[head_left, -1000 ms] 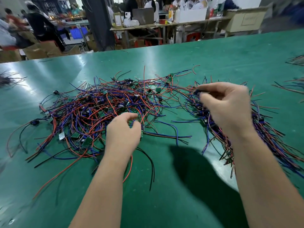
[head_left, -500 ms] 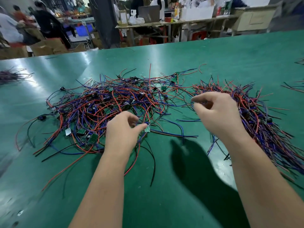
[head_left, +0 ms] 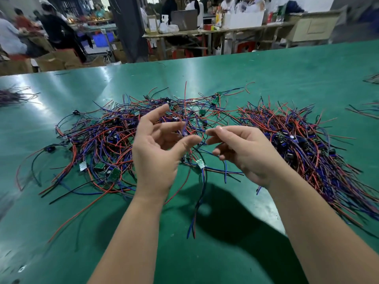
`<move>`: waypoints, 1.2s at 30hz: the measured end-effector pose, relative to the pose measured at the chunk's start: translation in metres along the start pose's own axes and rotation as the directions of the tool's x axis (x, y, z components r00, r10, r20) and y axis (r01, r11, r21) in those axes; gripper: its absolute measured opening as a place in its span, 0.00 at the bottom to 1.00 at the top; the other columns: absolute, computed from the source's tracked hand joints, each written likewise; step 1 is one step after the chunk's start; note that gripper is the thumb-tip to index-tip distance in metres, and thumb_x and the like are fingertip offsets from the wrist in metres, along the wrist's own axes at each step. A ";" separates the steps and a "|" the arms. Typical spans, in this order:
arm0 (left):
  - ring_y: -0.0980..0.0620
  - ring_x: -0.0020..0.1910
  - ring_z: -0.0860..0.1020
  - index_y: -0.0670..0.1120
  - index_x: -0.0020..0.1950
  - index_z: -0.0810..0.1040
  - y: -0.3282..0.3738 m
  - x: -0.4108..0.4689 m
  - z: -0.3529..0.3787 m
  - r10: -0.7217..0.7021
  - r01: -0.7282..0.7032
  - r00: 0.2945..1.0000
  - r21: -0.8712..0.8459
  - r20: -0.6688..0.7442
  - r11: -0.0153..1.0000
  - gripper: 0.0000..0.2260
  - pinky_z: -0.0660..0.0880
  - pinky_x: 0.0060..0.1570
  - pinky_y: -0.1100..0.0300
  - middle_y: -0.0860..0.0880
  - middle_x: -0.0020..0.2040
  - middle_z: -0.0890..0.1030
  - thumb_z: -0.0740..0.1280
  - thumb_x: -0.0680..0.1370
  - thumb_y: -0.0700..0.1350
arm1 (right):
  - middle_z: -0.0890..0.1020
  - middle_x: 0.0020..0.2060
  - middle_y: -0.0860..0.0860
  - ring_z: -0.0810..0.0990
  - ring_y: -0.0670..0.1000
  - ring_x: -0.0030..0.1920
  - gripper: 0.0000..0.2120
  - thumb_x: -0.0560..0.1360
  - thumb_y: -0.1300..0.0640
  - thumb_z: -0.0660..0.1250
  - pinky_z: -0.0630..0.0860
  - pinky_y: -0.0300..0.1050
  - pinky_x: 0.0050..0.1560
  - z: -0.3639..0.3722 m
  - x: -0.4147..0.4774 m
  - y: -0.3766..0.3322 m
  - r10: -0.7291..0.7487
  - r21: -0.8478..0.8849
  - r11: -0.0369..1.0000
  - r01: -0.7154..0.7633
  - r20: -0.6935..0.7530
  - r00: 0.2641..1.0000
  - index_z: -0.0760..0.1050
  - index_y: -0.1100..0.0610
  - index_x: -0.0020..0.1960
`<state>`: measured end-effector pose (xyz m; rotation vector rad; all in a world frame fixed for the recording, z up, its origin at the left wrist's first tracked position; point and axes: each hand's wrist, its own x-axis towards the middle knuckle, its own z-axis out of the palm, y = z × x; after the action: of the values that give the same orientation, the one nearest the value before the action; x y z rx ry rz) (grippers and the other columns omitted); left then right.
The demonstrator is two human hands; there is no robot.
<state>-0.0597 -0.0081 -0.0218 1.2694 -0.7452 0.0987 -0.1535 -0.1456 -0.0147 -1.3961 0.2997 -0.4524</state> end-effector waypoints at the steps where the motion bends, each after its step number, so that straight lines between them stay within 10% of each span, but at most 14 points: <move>1: 0.57 0.38 0.81 0.53 0.62 0.70 0.001 -0.002 0.003 -0.020 0.021 0.998 -0.012 0.058 1.000 0.32 0.76 0.43 0.66 0.48 0.46 0.83 0.78 0.61 0.43 | 0.82 0.36 0.53 0.76 0.46 0.31 0.14 0.68 0.51 0.69 0.73 0.34 0.31 0.001 -0.001 -0.001 0.013 0.064 0.998 -0.016 0.035 0.999 0.81 0.60 0.46; 9: 0.53 0.39 0.83 0.50 0.59 0.67 0.004 -0.010 0.019 -0.255 0.302 0.948 -0.280 0.192 0.911 0.31 0.78 0.36 0.62 0.44 0.54 0.78 0.76 0.60 0.50 | 0.82 0.32 0.50 0.74 0.43 0.29 0.07 0.65 0.58 0.69 0.69 0.32 0.31 0.002 -0.003 -0.002 0.022 0.214 0.975 -0.056 0.158 0.987 0.84 0.57 0.39; 15: 0.51 0.35 0.83 0.39 0.52 0.77 0.006 -0.013 0.029 -0.562 0.642 0.766 -0.367 0.312 0.673 0.22 0.77 0.32 0.65 0.44 0.41 0.84 0.70 0.65 0.52 | 0.83 0.32 0.53 0.73 0.45 0.29 0.06 0.62 0.58 0.71 0.69 0.33 0.30 0.002 0.000 -0.001 0.026 0.193 0.981 -0.032 0.036 0.999 0.81 0.59 0.38; 30: 0.53 0.30 0.82 0.42 0.34 0.84 0.006 -0.010 0.027 -0.663 0.746 0.666 -0.316 0.342 0.586 0.03 0.78 0.30 0.66 0.44 0.34 0.83 0.72 0.62 0.40 | 0.79 0.27 0.47 0.74 0.43 0.29 0.03 0.64 0.57 0.73 0.69 0.33 0.30 -0.010 0.004 0.000 -0.096 -0.015 0.995 0.096 -0.012 0.995 0.79 0.55 0.35; 36: 0.53 0.29 0.81 0.37 0.42 0.79 0.001 -0.013 0.028 -0.707 0.789 0.613 -0.220 0.353 0.574 0.02 0.79 0.31 0.66 0.43 0.32 0.82 0.69 0.71 0.33 | 0.81 0.29 0.48 0.77 0.42 0.29 0.07 0.70 0.66 0.71 0.71 0.32 0.30 -0.011 0.005 0.003 -0.092 -0.107 0.991 0.082 -0.090 0.992 0.81 0.55 0.39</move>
<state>-0.0826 -0.0281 -0.0250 1.1545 -0.3189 -0.8827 -0.1537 -0.1577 -0.0194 -1.4951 0.3439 -0.5829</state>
